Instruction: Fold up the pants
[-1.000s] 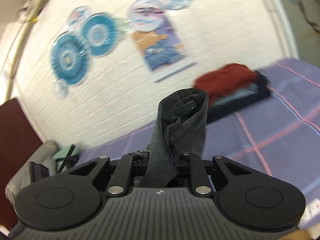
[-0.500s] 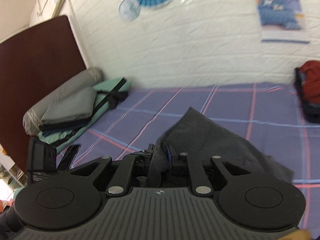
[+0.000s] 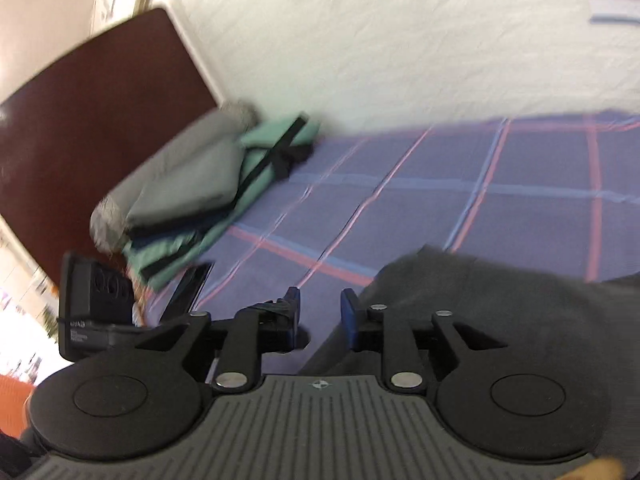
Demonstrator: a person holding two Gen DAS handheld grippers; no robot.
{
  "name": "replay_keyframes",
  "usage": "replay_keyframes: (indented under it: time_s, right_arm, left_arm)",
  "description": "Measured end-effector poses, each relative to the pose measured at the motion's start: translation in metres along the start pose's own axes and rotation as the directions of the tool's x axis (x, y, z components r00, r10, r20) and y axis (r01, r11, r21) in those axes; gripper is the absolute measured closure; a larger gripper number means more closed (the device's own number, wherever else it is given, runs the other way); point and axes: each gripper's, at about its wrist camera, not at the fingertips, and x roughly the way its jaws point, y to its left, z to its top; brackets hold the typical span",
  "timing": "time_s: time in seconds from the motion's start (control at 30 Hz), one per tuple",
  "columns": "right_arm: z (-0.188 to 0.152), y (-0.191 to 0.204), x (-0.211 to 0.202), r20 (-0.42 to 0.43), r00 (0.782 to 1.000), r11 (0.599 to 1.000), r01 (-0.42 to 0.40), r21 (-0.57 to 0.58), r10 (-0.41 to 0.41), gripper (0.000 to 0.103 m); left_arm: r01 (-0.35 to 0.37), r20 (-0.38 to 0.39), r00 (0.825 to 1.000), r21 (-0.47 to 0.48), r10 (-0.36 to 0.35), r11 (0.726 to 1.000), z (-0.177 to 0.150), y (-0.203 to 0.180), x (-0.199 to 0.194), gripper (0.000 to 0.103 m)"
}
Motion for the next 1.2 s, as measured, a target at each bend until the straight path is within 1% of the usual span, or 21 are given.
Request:
replay_keyframes:
  time_s: [0.07, 0.17, 0.2, 0.27, 0.33, 0.43, 0.5, 0.53, 0.57, 0.63, 0.67, 0.73, 0.77, 0.83, 0.87, 0.9, 0.93, 0.97, 1.07, 1.13, 1.2]
  right_arm:
    - [-0.005, -0.013, -0.018, 0.006, 0.997, 0.997, 0.073, 0.02, -0.073, 0.053]
    - [-0.021, -0.033, -0.038, -0.009, 0.987, 0.985, 0.161, 0.056, -0.161, 0.052]
    - [-0.028, -0.038, -0.044, -0.013, 0.981, 0.979, 0.193, 0.062, -0.193, 0.052]
    - [-0.04, -0.05, -0.051, -0.019, 0.974, 0.969, 0.227, 0.094, -0.226, 0.052]
    - [-0.052, -0.063, -0.056, -0.03, 0.97, 0.958, 0.245, 0.148, -0.243, 0.052]
    - [-0.062, -0.071, -0.058, -0.032, 0.97, 0.95, 0.243, 0.195, -0.242, 0.053]
    - [-0.063, -0.071, -0.056, -0.035, 0.971, 0.951, 0.24, 0.194, -0.238, 0.052]
    - [-0.063, -0.07, -0.053, -0.039, 0.97, 0.951, 0.243, 0.19, -0.24, 0.052]
    - [-0.061, -0.069, -0.051, -0.039, 0.971, 0.953, 0.241, 0.185, -0.238, 0.052]
    - [-0.058, -0.065, -0.05, -0.033, 0.975, 0.959, 0.224, 0.176, -0.221, 0.052]
    - [-0.057, -0.063, -0.049, -0.024, 0.977, 0.963, 0.213, 0.167, -0.212, 0.052]
    - [-0.056, -0.059, -0.045, -0.014, 0.98, 0.97, 0.197, 0.143, -0.197, 0.052]
    - [-0.057, -0.058, -0.041, -0.017, 0.981, 0.972, 0.192, 0.134, -0.191, 0.051]
    - [-0.06, -0.06, -0.028, -0.045, 0.983, 0.975, 0.18, 0.128, -0.175, 0.051]
    - [-0.063, -0.062, -0.022, -0.059, 0.984, 0.976, 0.172, 0.132, -0.165, 0.051]
    - [-0.065, -0.065, -0.016, -0.073, 0.984, 0.975, 0.172, 0.142, -0.163, 0.051]
    - [-0.066, -0.067, -0.012, -0.085, 0.982, 0.972, 0.178, 0.154, -0.167, 0.051]
    - [-0.066, -0.068, -0.012, -0.086, 0.982, 0.97, 0.18, 0.164, -0.168, 0.051]
    - [-0.061, -0.066, -0.023, -0.056, 0.984, 0.971, 0.178, 0.157, -0.172, 0.052]
    - [-0.056, -0.064, -0.031, -0.031, 0.979, 0.971, 0.202, 0.124, -0.2, 0.051]
    - [-0.05, -0.065, -0.035, -0.004, 0.975, 0.97, 0.22, 0.102, -0.221, 0.052]
  left_arm:
    - [0.032, -0.026, 0.999, -0.005, -0.032, 0.999, 0.002, -0.004, 0.011, 0.0]
    - [0.084, -0.068, 0.994, -0.028, -0.086, 0.996, 0.007, -0.011, 0.027, 0.0]
    - [0.09, -0.077, 0.993, -0.015, -0.091, 0.996, 0.007, -0.016, 0.032, 0.0]
    - [0.073, -0.102, 0.992, 0.05, -0.067, 0.996, 0.005, -0.026, 0.043, 0.0]
    - [0.037, -0.144, 0.989, 0.085, -0.024, 0.996, 0.002, -0.032, 0.056, 0.0]
    - [0.021, -0.183, 0.983, 0.136, 0.004, 0.99, -0.005, -0.039, 0.07, 0.0]
    - [0.033, -0.197, 0.98, 0.167, 0.0, 0.985, -0.008, -0.046, 0.075, 0.0]
    - [0.017, -0.178, 0.984, 0.185, 0.016, 0.983, -0.009, -0.051, 0.073, 0.0]
    - [0.03, -0.156, 0.988, 0.194, 0.0, 0.98, -0.009, -0.054, 0.068, 0.0]
    - [0.064, -0.117, 0.992, 0.161, -0.045, 0.985, -0.003, -0.053, 0.052, 0.0]
    - [0.068, -0.092, 0.994, 0.166, -0.053, 0.984, -0.001, -0.052, 0.043, 0.0]
    - [0.006, -0.035, 0.999, 0.196, 0.001, 0.981, 0.002, -0.049, 0.031, 0.0]
    - [-0.03, -0.022, 0.999, 0.199, 0.035, 0.979, 0.003, -0.042, 0.029, 0.0]
    - [-0.067, -0.044, 0.996, 0.165, 0.075, 0.984, 0.001, -0.024, 0.036, 0.0]
    - [-0.072, -0.072, 0.994, 0.167, 0.085, 0.983, -0.003, -0.017, 0.044, 0.0]
    - [-0.092, -0.079, 0.991, 0.168, 0.107, 0.982, -0.006, -0.013, 0.049, 0.0]
    - [-0.097, -0.072, 0.991, 0.16, 0.109, 0.982, -0.009, -0.01, 0.05, 0.0]
    - [-0.085, -0.064, 0.993, 0.152, 0.096, 0.985, -0.008, -0.009, 0.046, 0.0]
    - [-0.087, -0.035, 0.995, 0.132, 0.092, 0.987, 0.001, -0.009, 0.028, 0.0]
    - [-0.108, 0.018, 0.994, 0.145, 0.106, 0.984, 0.008, -0.015, 0.013, 0.0]
    - [-0.086, 0.051, 0.996, 0.174, 0.079, 0.981, 0.013, -0.027, 0.001, 0.0]
